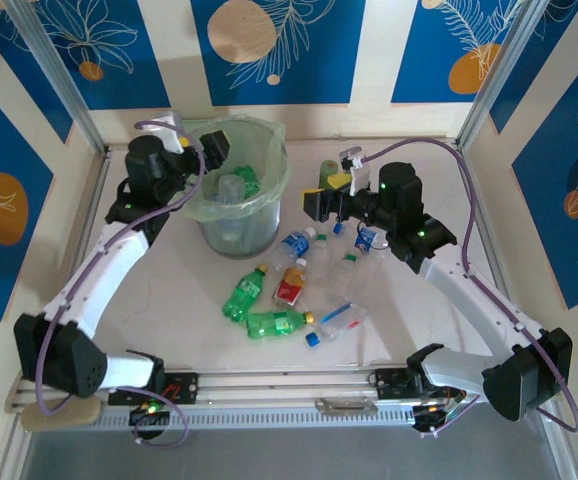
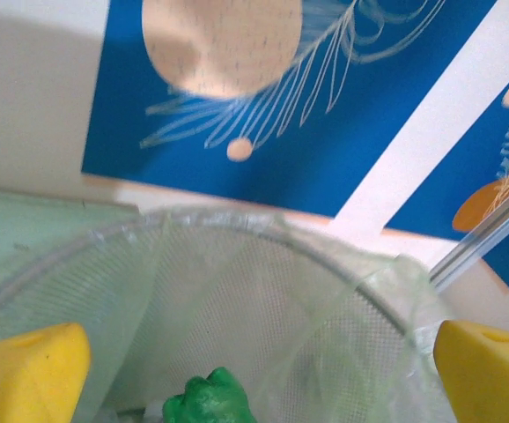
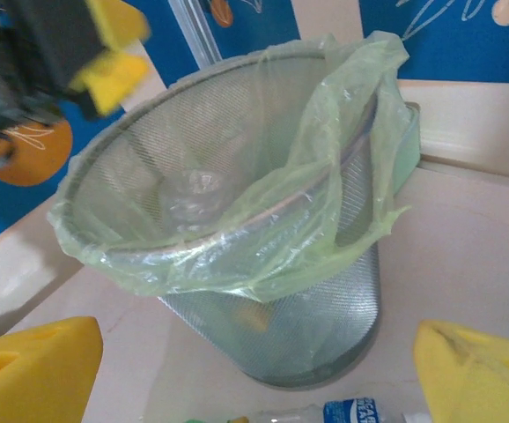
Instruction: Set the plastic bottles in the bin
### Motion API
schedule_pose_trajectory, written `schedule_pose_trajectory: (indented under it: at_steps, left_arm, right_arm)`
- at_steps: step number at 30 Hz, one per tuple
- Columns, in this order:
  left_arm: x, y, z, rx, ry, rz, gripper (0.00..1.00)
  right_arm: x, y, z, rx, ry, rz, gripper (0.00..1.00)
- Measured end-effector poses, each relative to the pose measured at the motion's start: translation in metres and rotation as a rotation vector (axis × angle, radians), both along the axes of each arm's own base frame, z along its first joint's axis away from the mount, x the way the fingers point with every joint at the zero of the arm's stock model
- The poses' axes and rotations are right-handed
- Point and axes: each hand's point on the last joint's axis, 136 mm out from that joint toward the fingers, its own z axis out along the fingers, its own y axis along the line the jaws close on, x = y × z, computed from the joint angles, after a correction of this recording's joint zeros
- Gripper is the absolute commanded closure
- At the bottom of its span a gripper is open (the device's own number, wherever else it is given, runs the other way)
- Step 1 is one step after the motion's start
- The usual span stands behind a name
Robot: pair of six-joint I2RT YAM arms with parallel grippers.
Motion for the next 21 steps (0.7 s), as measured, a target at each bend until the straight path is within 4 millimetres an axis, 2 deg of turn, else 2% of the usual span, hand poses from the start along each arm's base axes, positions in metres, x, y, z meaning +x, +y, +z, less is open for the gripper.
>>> schedule_pose_trajectory:
  at_steps: [4, 6, 8, 10, 13, 18, 21]
  left_arm:
    - [-0.026, 0.012, 0.04, -0.011, -0.097, 0.023, 0.0]
    - [-0.036, 0.014, 0.051, -0.02, -0.126, 0.016, 0.0]
    - [-0.044, 0.011, 0.054, -0.024, -0.134, -0.012, 0.0]
    - [-0.049, 0.004, 0.049, -0.028, -0.122, -0.063, 0.0]
    - [-0.054, -0.011, 0.029, -0.044, -0.071, -0.15, 0.0]
    - [-0.067, -0.035, -0.026, -0.063, 0.064, -0.269, 0.0]
    - [-0.078, -0.046, -0.03, -0.062, 0.058, -0.308, 0.0]
  right_arm:
    - [0.008, -0.015, -0.01, -0.033, 0.03, -0.061, 0.08]
    - [0.012, -0.025, -0.016, -0.047, 0.055, -0.099, 0.08]
    - [0.015, -0.033, -0.024, -0.059, 0.088, -0.131, 0.08]
    - [0.017, -0.04, -0.033, -0.073, 0.13, -0.16, 0.08]
    - [0.017, -0.048, -0.054, -0.103, 0.217, -0.193, 0.08]
    - [0.008, -0.058, -0.093, -0.133, 0.412, -0.246, 0.09]
    - [-0.001, -0.062, -0.117, -0.128, 0.554, -0.289, 0.1]
